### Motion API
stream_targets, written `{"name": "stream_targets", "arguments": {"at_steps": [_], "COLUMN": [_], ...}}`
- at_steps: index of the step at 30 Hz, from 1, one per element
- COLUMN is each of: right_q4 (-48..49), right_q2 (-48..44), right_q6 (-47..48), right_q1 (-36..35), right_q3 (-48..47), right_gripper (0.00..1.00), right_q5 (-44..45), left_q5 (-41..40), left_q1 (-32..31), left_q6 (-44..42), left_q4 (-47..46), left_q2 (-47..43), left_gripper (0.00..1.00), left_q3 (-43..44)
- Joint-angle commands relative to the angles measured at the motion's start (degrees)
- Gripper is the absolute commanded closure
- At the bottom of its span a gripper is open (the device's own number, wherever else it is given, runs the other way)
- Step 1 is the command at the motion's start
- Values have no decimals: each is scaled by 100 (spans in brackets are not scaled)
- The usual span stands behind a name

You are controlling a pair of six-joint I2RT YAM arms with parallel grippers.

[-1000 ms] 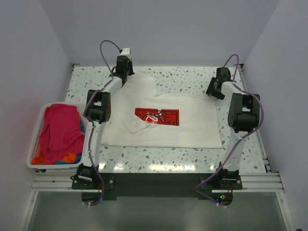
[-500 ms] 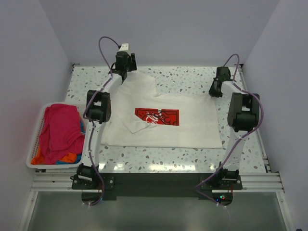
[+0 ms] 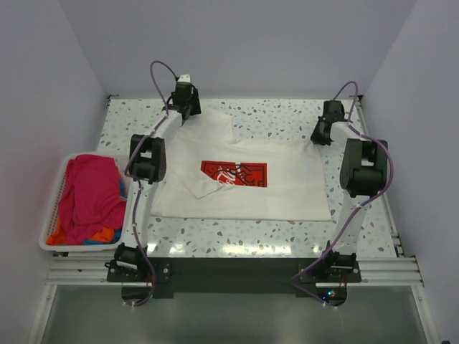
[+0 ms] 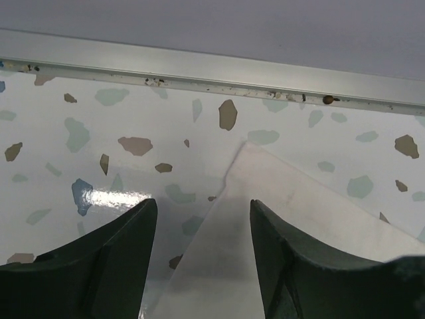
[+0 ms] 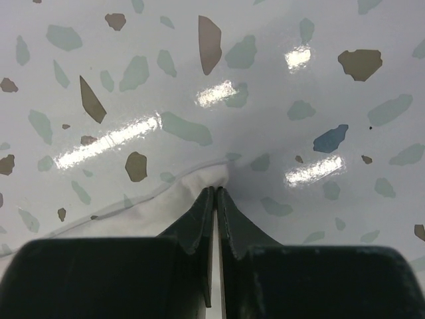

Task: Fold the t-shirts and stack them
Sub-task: Fold the tshirt

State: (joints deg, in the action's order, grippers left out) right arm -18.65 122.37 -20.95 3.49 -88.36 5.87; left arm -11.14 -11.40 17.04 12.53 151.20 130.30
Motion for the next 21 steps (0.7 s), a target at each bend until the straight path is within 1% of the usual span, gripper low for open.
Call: {"name": "stream_targets", "arguments": {"at_steps": [1,3,6,14,18,19,21], "right_q4": [116,134,178,196,196,204,196], "right_q2": [-327,-336,-354,-354,-345,-336,-319], "right_q6": [-93,-85,-102,-102,-93,-93,-102], "right_q1": [3,3,3,3,3,3,3], "right_q3": [108,143,205,205,187,179,152], "right_gripper": [96,96,96,97,97,97,97], "right_q5": [-182,-200,-235,-270,-244,-253,-253], "left_q5": [15,50,138,533,569,569,586], "left_q1": [-20,-38,-64,-73,-73,-73,-73], "left_q6": [124,133,142,265,283,283,265], "left_q4": [170,188,188,-128,-181,-233,-330], "left_q2": [42,50,112,68,59,50,-2], "left_gripper": [39,40,44,64,72,77,80], "left_q3": [145,136,127,-110,-101,-119,-163]}}
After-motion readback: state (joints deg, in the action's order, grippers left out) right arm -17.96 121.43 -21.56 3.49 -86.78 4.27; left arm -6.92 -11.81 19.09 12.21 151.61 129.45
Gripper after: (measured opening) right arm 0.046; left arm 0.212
